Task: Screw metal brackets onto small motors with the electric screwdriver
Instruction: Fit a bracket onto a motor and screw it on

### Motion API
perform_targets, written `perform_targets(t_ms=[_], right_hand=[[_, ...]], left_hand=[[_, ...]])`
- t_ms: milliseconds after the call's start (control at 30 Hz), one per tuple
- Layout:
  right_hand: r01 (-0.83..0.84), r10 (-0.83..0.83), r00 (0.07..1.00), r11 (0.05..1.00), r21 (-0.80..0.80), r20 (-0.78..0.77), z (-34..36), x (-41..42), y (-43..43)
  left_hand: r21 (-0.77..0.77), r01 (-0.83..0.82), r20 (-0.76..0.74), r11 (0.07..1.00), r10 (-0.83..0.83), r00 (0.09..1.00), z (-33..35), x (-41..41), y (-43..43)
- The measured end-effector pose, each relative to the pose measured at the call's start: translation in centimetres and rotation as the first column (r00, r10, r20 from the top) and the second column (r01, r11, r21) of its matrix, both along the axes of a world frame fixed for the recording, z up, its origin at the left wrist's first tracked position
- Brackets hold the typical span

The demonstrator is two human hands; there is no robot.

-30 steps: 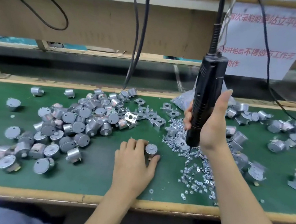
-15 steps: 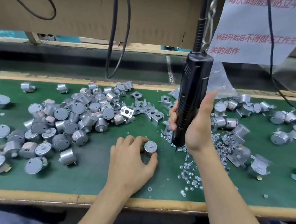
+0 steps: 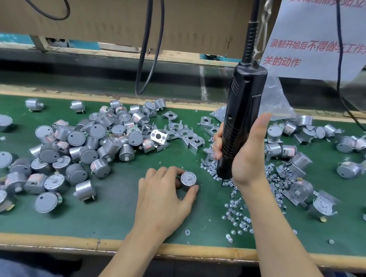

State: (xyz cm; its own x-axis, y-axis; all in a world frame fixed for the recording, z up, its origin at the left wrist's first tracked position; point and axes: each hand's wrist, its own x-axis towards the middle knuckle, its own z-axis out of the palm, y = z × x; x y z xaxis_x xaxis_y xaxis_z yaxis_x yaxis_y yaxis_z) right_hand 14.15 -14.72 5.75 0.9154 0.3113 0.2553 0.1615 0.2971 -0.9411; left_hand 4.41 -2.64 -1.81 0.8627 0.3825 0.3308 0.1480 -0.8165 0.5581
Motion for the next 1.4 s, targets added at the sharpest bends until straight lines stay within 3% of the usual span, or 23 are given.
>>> perform_targets(t_ms=[1400], right_hand=[[-0.06, 0.06, 0.998, 0.998, 0.0, 0.002, 1.0, -1.3, -0.3]], left_hand=[[-0.006, -0.009, -0.006, 1.0, 0.009, 1.0, -0.1, 0.1, 0.0]])
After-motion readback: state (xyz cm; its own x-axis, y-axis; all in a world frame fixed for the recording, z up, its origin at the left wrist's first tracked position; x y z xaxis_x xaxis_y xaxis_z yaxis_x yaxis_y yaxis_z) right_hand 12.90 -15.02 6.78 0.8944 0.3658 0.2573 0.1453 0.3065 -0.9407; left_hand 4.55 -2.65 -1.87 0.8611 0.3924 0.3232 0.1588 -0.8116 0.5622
